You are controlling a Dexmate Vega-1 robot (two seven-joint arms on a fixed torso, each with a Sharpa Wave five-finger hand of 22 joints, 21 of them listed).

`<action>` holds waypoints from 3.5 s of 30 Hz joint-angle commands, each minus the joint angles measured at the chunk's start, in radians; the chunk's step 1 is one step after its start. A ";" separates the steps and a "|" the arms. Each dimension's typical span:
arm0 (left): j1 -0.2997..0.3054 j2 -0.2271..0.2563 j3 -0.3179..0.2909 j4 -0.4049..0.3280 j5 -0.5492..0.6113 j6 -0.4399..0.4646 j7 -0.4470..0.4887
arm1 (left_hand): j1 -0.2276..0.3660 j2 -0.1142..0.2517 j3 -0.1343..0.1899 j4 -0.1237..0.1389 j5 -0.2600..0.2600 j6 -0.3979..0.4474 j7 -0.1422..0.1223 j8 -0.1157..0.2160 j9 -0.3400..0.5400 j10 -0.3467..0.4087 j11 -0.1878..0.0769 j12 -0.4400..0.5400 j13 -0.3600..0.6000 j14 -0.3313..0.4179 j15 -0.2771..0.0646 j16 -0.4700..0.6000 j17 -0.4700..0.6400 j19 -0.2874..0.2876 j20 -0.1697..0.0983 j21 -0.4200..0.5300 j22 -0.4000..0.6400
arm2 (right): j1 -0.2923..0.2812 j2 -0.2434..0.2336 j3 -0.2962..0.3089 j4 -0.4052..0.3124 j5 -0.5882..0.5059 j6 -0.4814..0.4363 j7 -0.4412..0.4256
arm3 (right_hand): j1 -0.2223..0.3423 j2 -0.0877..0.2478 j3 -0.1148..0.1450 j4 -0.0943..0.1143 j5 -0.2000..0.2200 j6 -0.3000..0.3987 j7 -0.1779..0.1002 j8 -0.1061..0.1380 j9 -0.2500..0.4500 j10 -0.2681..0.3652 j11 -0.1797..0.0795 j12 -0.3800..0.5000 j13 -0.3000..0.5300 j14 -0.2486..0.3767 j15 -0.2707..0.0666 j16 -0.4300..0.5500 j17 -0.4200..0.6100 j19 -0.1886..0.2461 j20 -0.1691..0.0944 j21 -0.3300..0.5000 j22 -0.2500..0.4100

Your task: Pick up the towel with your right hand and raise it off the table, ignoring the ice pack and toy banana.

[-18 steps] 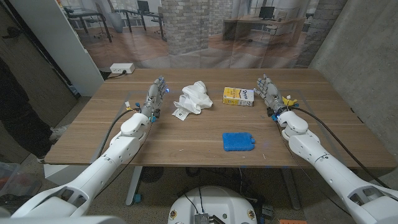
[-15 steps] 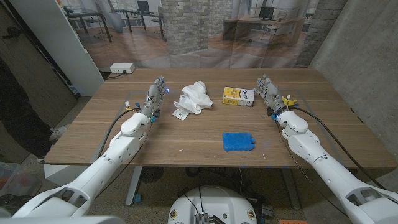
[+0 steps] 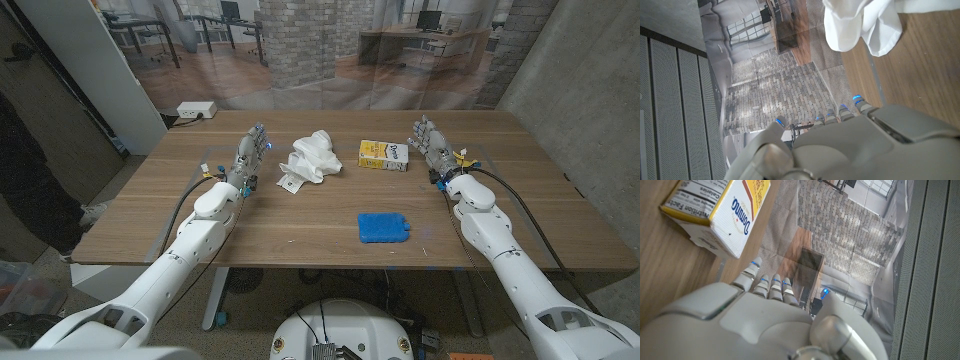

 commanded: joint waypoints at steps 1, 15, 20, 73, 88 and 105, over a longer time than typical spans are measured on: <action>0.008 -0.020 -0.029 0.002 0.022 0.009 -0.015 | 0.001 0.068 0.002 -0.001 0.005 -0.106 0.004 0.008 0.003 -0.100 -0.001 0.004 0.005 -0.159 0.002 0.007 0.003 -0.045 0.003 0.005 0.004 | -0.005 0.079 0.085 -0.039 -0.156 -0.033 0.038 | 0.013 0.007 0.006 -0.007 0.003 0.002 0.008 0.004 0.005 -0.001 0.007 0.005 0.002 0.003 0.007 0.008 0.001 0.010 0.006 0.006 0.002; 0.005 -0.032 -0.041 0.020 0.029 0.003 -0.024 | 0.003 0.069 -0.001 -0.003 0.006 -0.101 0.004 0.009 0.003 -0.093 0.000 0.006 0.005 -0.153 0.004 0.008 0.003 -0.040 0.005 0.005 0.004 | 0.006 0.108 0.099 -0.083 -0.274 -0.051 0.025 | 0.030 0.006 0.014 -0.021 0.002 0.008 0.011 0.005 0.004 0.006 0.011 0.006 0.002 0.007 0.012 0.008 0.001 0.014 0.009 0.007 0.002; 0.001 -0.036 -0.045 0.029 0.029 -0.001 -0.030 | 0.004 0.069 -0.002 -0.003 0.006 -0.100 0.005 0.009 0.003 -0.093 0.001 0.006 0.005 -0.152 0.005 0.008 0.002 -0.039 0.006 0.005 0.004 | 0.011 0.115 0.099 -0.096 -0.306 -0.060 0.017 | 0.038 0.008 0.019 -0.026 0.001 0.010 0.012 0.006 0.004 0.009 0.013 0.006 0.002 0.008 0.012 0.008 0.000 0.015 0.009 0.007 0.002; -0.003 -0.049 -0.063 0.051 0.033 -0.013 -0.038 | 0.007 0.071 -0.007 -0.005 0.008 -0.098 0.003 0.008 0.003 -0.090 0.002 0.006 0.005 -0.149 0.010 0.007 0.002 -0.038 0.012 0.001 0.003 | 0.020 0.103 0.027 -0.242 -0.585 -0.039 -0.035 | 0.120 0.027 0.074 -0.085 -0.018 0.029 0.014 0.007 0.004 0.028 0.013 0.006 0.002 0.024 0.016 0.008 -0.001 0.028 0.012 0.007 0.002; -0.005 -0.049 -0.066 0.056 0.031 -0.015 -0.039 | 0.007 0.072 -0.009 -0.005 0.008 -0.097 0.003 0.008 0.003 -0.090 0.003 0.006 0.005 -0.149 0.011 0.007 0.002 -0.037 0.012 0.000 0.003 | 0.019 0.090 -0.005 -0.289 -0.687 -0.039 -0.049 | 0.134 0.026 0.082 -0.096 -0.023 0.031 0.013 0.007 0.004 0.030 0.011 0.005 0.002 0.025 0.016 0.008 -0.001 0.027 0.011 0.006 0.002; -0.004 -0.049 -0.070 0.059 0.029 -0.015 -0.041 | 0.008 0.072 -0.010 -0.005 0.008 -0.097 0.003 0.008 0.003 -0.090 0.002 0.006 0.005 -0.149 0.010 0.007 0.002 -0.036 0.012 -0.001 0.003 | 0.015 0.077 -0.036 -0.344 -0.805 -0.038 -0.057 | 0.154 0.026 0.094 -0.114 -0.032 0.038 0.011 0.007 0.005 0.034 0.010 0.005 0.002 0.027 0.015 0.007 -0.001 0.023 0.007 0.004 0.002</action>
